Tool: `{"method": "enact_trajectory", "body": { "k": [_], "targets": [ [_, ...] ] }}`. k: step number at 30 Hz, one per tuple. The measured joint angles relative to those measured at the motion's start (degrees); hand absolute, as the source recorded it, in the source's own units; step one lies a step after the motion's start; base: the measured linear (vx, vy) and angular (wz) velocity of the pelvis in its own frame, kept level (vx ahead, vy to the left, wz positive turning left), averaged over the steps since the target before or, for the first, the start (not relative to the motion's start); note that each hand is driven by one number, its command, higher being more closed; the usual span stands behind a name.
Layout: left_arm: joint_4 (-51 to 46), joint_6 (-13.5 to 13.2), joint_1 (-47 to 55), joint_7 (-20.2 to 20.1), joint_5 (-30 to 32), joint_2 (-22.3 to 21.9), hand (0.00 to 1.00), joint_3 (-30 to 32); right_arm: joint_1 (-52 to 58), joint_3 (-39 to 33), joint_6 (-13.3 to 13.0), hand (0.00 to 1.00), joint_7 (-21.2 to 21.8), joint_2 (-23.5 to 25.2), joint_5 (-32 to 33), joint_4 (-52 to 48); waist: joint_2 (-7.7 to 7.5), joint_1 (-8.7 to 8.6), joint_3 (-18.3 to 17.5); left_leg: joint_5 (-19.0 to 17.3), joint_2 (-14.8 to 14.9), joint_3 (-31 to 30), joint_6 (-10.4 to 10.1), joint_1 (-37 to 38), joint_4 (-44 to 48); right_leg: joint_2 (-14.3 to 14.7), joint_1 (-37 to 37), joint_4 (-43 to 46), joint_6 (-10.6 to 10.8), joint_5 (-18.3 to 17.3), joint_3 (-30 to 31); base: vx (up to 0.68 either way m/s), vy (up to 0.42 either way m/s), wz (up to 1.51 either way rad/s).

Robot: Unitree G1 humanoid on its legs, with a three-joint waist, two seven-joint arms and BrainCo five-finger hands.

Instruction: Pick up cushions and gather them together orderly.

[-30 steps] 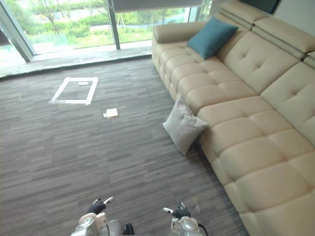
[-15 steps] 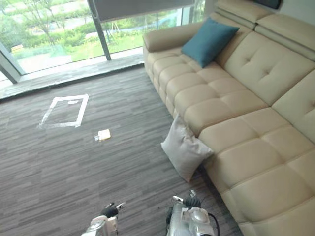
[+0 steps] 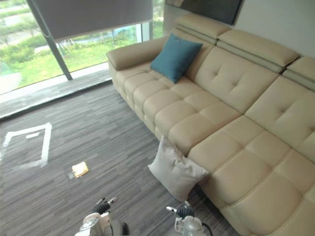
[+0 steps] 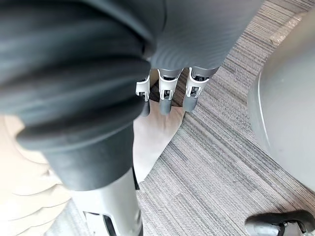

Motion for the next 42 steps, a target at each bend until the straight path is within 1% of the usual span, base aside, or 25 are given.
{"method": "enact_trajectory", "body": {
  "k": [1,2,3,5,7,8,9,10,11,12,13,15,16,17,18,19,21,22,24,25,26,27,33,39,42],
  "targets": [
    [0.90,0.14,-0.19,0.01,-0.21,0.10,0.00,0.00,-0.66,0.05,-0.05,0.00,0.03,0.14,-0.01,-0.11,0.70,-0.18,0.57,-0.71,-0.17,2.52,0.94,2.87,-1.31,-0.82,-4.77,8.85,0.05,3.49,-0.19,0.24,0.195,-0.86],
    [1.09,0.41,0.02,0.07,-0.21,0.12,0.00,-0.02,-1.38,0.14,-0.07,0.00,0.11,0.14,-0.07,-0.27,1.25,-0.23,1.03,-0.92,-0.12,4.86,1.22,6.77,-3.42,-1.81,-7.85,15.43,-0.12,4.94,-3.24,0.23,0.184,-0.86],
    [1.17,0.45,0.25,0.14,-0.20,0.14,0.00,-0.15,-1.46,0.12,-0.15,0.00,0.11,0.12,-0.12,-0.43,1.76,-0.31,1.29,-0.92,-0.08,5.88,1.22,8.69,-4.93,-2.41,-9.05,17.53,-0.41,4.80,-5.74,0.22,0.158,-0.74],
    [1.19,0.42,0.60,0.22,-0.18,0.56,0.00,-0.99,-1.51,0.12,-0.29,0.00,0.12,0.11,-0.16,-0.96,2.07,-0.34,1.16,-0.89,-0.03,8.66,1.14,13.35,-9.67,-3.88,-11.73,19.04,-2.03,3.83,-15.07,0.19,0.105,-0.61],
    [2.10,0.43,0.73,0.16,-0.13,1.19,0.00,-2.36,-1.46,-0.59,-0.49,0.00,0.10,0.06,-0.23,-1.61,2.24,-0.64,1.22,-0.36,-0.04,11.82,0.22,17.25,-13.98,-4.66,-13.15,12.70,-3.02,3.54,-25.39,0.22,0.038,-0.63],
    [2.36,0.55,0.71,0.14,-0.09,1.27,0.00,-2.64,-1.51,-1.03,-0.64,0.00,0.09,0.00,-0.22,-1.71,2.29,-0.87,1.23,-0.32,-0.06,12.65,0.15,17.86,-14.83,-4.61,-13.32,9.59,-3.58,3.97,-28.45,0.40,-0.061,-0.71],
    [3.29,0.61,0.47,-0.04,0.43,1.89,0.00,-3.80,-1.52,-1.64,-0.62,0.00,0.08,-0.23,-0.20,-1.70,1.83,-1.38,1.24,-0.09,-0.97,13.96,-0.25,19.51,-16.32,-3.52,-12.77,-1.39,-5.81,8.68,-33.24,0.29,-0.063,-0.48],
    [3.30,0.65,0.47,-0.04,0.49,2.03,0.00,-3.97,-1.50,-1.71,-0.60,0.00,0.08,-0.23,-0.21,-1.68,1.60,-1.41,1.19,-0.09,-1.28,13.89,-0.25,19.68,-16.45,-3.30,-12.58,-2.86,-6.51,9.65,-33.38,0.41,-0.118,-0.62],
    [3.89,0.74,0.41,-0.13,1.00,1.97,0.00,-4.55,-1.70,-2.08,-0.57,0.00,0.14,-1.10,-0.19,-1.60,1.87,-1.67,1.41,-0.05,-1.44,13.84,-0.35,20.76,-17.20,-2.49,-11.47,-4.33,-11.34,8.59,-33.95,0.25,-0.084,-0.55],
    [4.33,0.86,0.12,-0.26,1.21,1.00,0.00,-4.63,-2.26,-2.40,-0.58,0.00,0.15,-1.73,-0.19,-1.62,3.92,-1.75,1.90,0.70,-0.54,13.76,-1.52,20.92,-17.03,-1.27,-11.03,-4.78,-11.89,8.86,-34.09,0.31,-0.104,-0.60],
    [4.33,0.99,0.11,-0.29,2.31,0.14,0.00,-4.66,-2.43,-3.88,-0.65,0.00,0.06,-2.35,-0.18,-1.95,4.70,-2.60,1.94,1.90,-0.56,13.28,-2.92,21.33,-16.19,-0.86,-10.32,-4.78,-11.62,7.27,-33.74,0.29,-0.083,-0.36],
    [4.11,1.00,-0.30,-0.33,3.18,-0.96,0.00,-4.63,-2.02,-5.60,-0.51,0.00,-0.01,-2.77,-0.17,-1.83,4.97,-2.72,2.16,2.14,1.18,11.18,-3.33,20.90,-9.06,-0.13,-7.75,-4.91,-11.14,5.15,-33.54,0.31,-0.140,-0.08],
    [3.68,1.08,-0.52,-0.40,3.21,-1.27,0.00,-4.69,-1.17,-5.31,-0.47,0.00,0.01,-3.06,-0.16,-2.00,4.83,-2.85,2.21,2.72,3.49,8.68,-4.37,17.91,0.52,0.59,-5.38,-5.52,-10.79,4.14,-33.35,0.22,-0.145,-0.12],
    [2.33,1.06,-0.26,-0.45,3.17,-1.38,0.00,-4.97,-0.65,-4.86,-0.39,0.00,0.01,-3.24,-0.13,-2.14,4.65,-2.56,2.29,4.94,6.31,5.68,-7.16,13.66,12.09,1.52,-3.58,-6.33,-10.71,3.41,-32.62,0.16,-0.089,-0.35],
    [1.46,0.95,0.48,-0.44,3.17,-1.39,0.00,-4.90,-0.50,-4.74,-0.29,0.00,0.00,-3.39,-0.12,-2.12,4.89,-2.13,2.16,4.72,7.80,4.15,-7.94,10.59,18.50,2.54,-2.76,-6.88,-11.00,3.15,-31.92,0.11,-0.013,-0.64],
    [0.66,0.76,0.91,-0.35,3.16,-1.37,0.00,-4.66,-0.55,-4.80,-0.26,0.00,-0.06,-3.35,-0.09,-2.11,5.13,-2.21,2.11,3.95,8.80,3.39,-7.34,8.01,21.65,3.31,-2.19,-7.55,-11.22,2.91,-30.88,0.20,0.027,-0.76],
    [0.18,0.68,0.84,-0.30,3.04,-1.43,0.00,-4.39,-0.74,-5.37,-0.14,0.00,-0.20,-3.34,0.05,-2.13,5.10,-2.36,2.14,1.02,8.91,2.61,-4.72,3.89,19.53,4.08,-1.33,-8.95,-10.83,3.12,-28.65,0.19,0.052,-0.66],
    [-0.44,0.56,0.92,-0.27,3.01,-1.44,0.00,-4.35,-0.67,-5.36,-0.05,0.00,-0.28,-3.35,0.04,-2.06,4.82,-2.09,2.24,-0.18,8.29,1.88,-3.68,2.89,15.01,4.61,-1.03,-9.58,-10.40,3.35,-26.46,0.15,0.112,-0.83],
    [-0.69,0.07,0.92,-0.16,2.73,-1.42,0.00,-4.31,-0.91,-5.22,-0.06,0.00,-0.48,-3.31,0.04,-1.51,4.65,-1.62,2.30,-0.61,5.96,-3.21,-3.14,2.15,4.66,4.97,-1.03,-9.47,-9.33,3.46,-22.86,0.13,0.179,-1.03],
    [-0.69,-0.01,0.97,-0.15,2.55,-1.42,0.00,-4.27,-0.94,-4.83,-0.08,0.00,-0.56,-3.39,0.04,-1.31,4.68,-1.62,2.26,0.40,4.47,-6.68,-1.97,2.14,-0.62,5.44,-1.49,-9.08,-8.38,3.30,-20.53,0.09,0.199,-1.15],
    [-0.65,-0.03,0.95,-0.11,2.47,-1.41,0.00,-4.23,-0.96,-4.33,-0.07,0.00,-0.62,-3.39,0.04,-0.87,4.53,-1.24,2.12,1.19,3.77,-9.20,-3.89,2.54,-2.63,5.97,-2.58,-8.14,-7.33,3.03,-17.89,0.13,0.325,-1.41],
    [-0.01,0.02,0.81,0.07,2.06,-0.72,0.00,-4.30,-1.14,-3.58,-0.11,0.00,-0.66,-3.24,0.05,-0.08,3.34,-0.75,1.01,0.49,3.06,-5.84,-3.55,3.73,-3.82,5.97,-3.29,-8.30,-5.88,3.50,-14.28,0.10,0.223,-1.16],
    [2.17,0.05,0.12,0.08,2.07,0.12,0.00,-4.49,0.18,-3.60,-0.01,0.00,-1.04,-2.97,0.06,1.04,1.20,-0.67,-0.32,-0.07,0.93,0.88,-2.76,7.57,-6.79,5.18,-2.52,-13.54,-3.00,7.31,-8.61,0.11,0.202,-0.54],
    [3.24,0.03,-0.42,0.33,2.03,0.71,0.00,-5.57,-0.21,-3.68,-0.06,0.00,-1.48,-3.75,0.05,1.17,2.24,-0.60,0.20,-0.07,0.38,2.53,-2.75,8.49,-7.74,4.79,-3.64,-12.23,-2.86,7.34,-7.15,0.01,0.036,-0.19],
    [2.94,-0.03,-3.02,1.75,1.71,1.45,0.00,-6.53,-2.28,-4.26,-0.13,0.00,-2.35,-4.42,0.54,1.45,2.15,-0.41,3.19,-0.71,0.40,1.54,-1.72,2.98,-2.99,4.54,-8.97,-7.73,-2.85,7.30,-7.42,-0.11,-0.042,0.06]
  ]
}}
